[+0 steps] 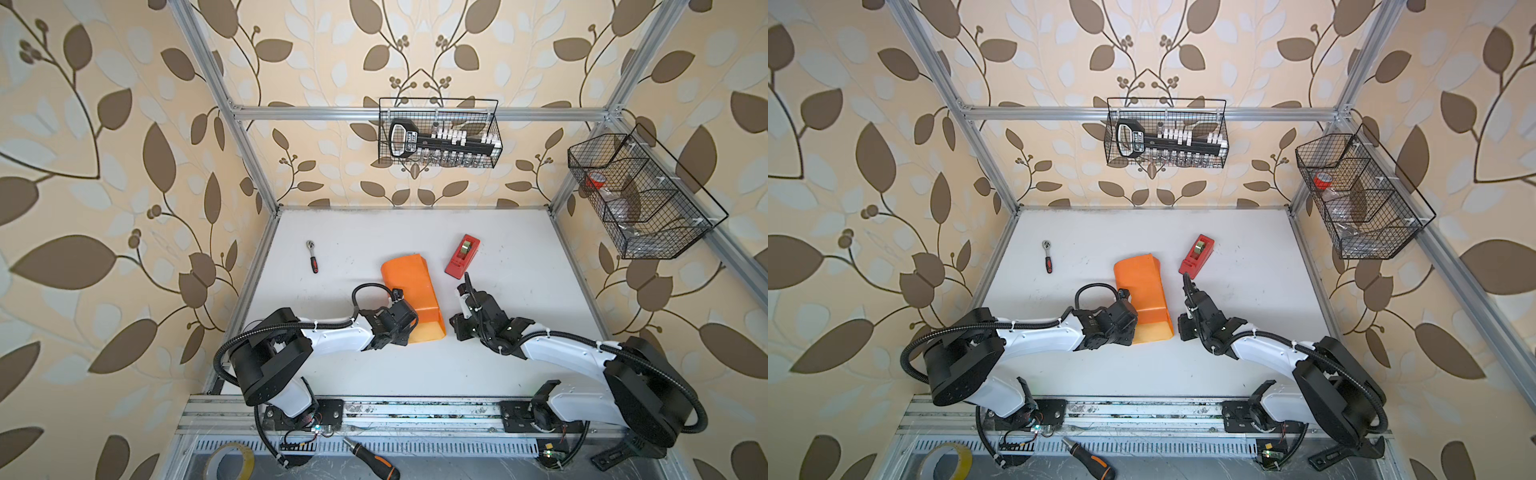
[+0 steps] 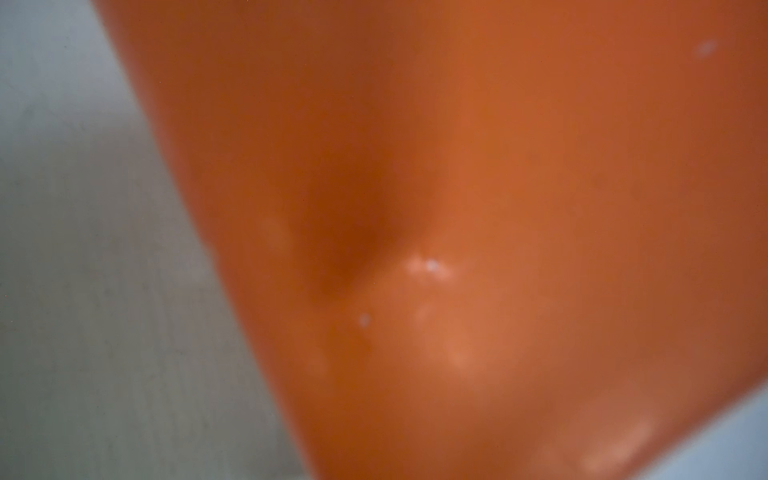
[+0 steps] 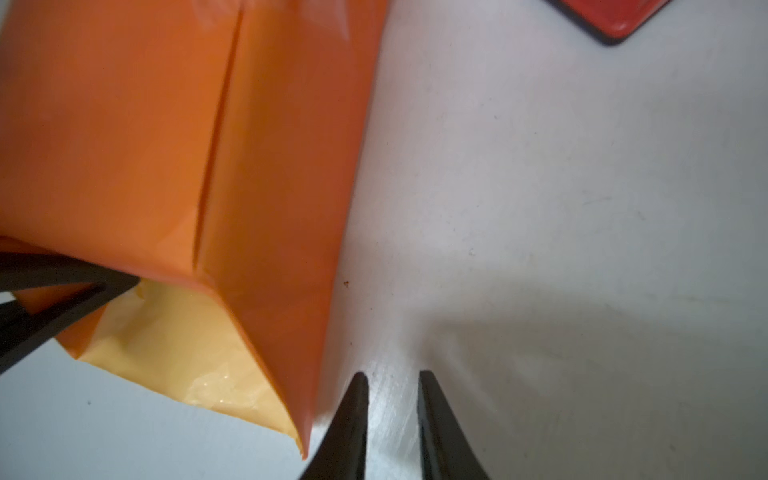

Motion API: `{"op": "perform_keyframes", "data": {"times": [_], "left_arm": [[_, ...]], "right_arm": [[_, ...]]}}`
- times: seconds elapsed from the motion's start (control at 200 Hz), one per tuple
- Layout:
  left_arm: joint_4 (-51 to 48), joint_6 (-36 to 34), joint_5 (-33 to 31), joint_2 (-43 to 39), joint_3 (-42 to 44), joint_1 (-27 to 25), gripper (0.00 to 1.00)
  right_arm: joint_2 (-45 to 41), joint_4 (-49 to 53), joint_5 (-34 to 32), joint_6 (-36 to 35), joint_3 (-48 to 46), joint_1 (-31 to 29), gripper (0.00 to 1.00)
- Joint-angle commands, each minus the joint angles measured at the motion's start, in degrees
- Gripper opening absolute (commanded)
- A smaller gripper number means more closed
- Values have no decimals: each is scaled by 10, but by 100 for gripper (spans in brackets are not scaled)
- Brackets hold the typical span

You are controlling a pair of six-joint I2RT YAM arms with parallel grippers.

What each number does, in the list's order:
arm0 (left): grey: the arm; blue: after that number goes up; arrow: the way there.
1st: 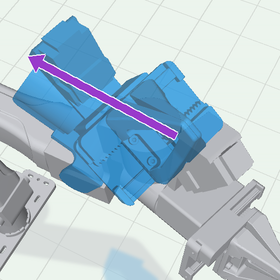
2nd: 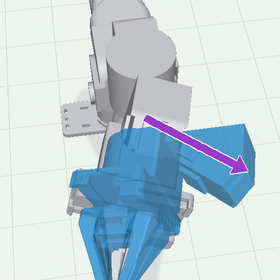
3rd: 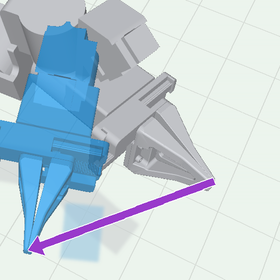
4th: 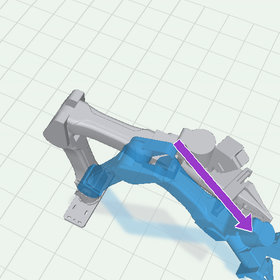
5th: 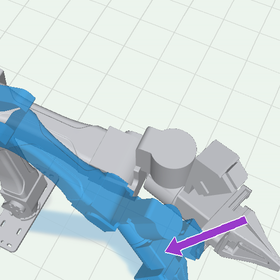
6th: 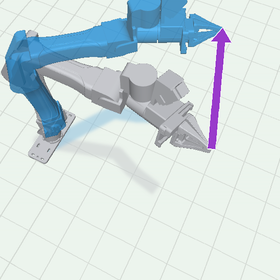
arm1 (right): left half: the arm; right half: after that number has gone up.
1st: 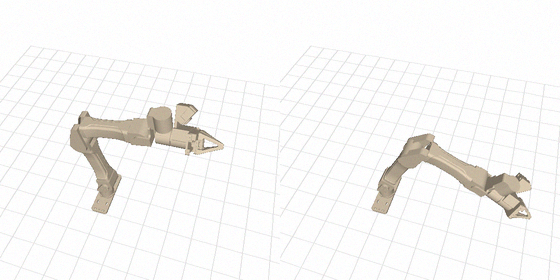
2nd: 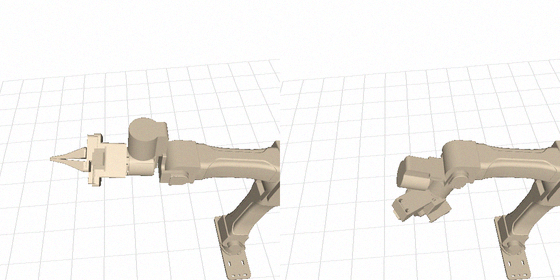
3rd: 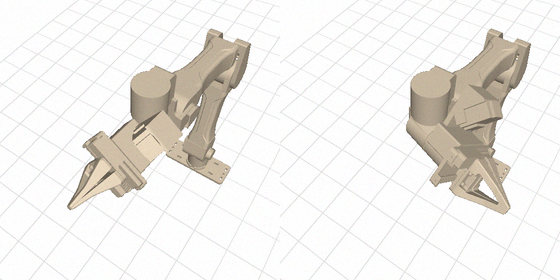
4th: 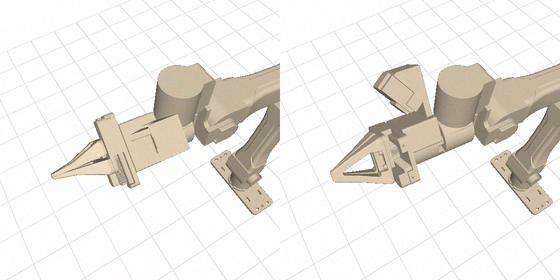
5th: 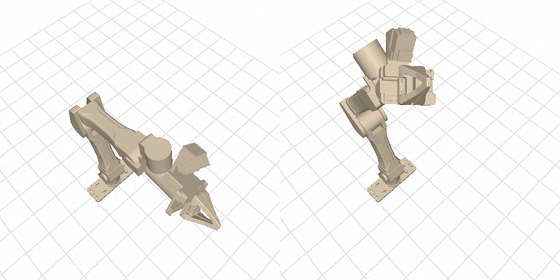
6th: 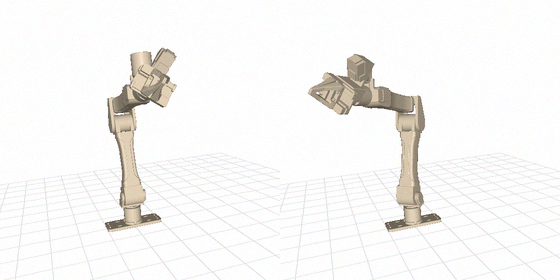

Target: Wrap the gift box in paper

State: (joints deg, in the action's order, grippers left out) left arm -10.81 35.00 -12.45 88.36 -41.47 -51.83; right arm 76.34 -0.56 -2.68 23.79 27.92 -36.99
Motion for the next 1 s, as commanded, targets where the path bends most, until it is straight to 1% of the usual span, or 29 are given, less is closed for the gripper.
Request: {"op": "perform_keyframes", "data": {"times": [0.0, 0.085, 0.27, 0.995], "left_arm": [[4, 0, -7, 5, -10, -5, 4], [4, -1, -7, 5, -11, -4, 4], [3, -1, -7, 3, -9, -4, 4], [5, -3, -8, 3, -4, -5, 4]], "right_arm": [[35, -28, 19, -15, 24, 1, 21], [45, -47, 32, -8, 24, -5, 20], [52, -67, 39, 10, 21, -24, 19], [75, -127, 37, 55, 22, -53, 19]]}}
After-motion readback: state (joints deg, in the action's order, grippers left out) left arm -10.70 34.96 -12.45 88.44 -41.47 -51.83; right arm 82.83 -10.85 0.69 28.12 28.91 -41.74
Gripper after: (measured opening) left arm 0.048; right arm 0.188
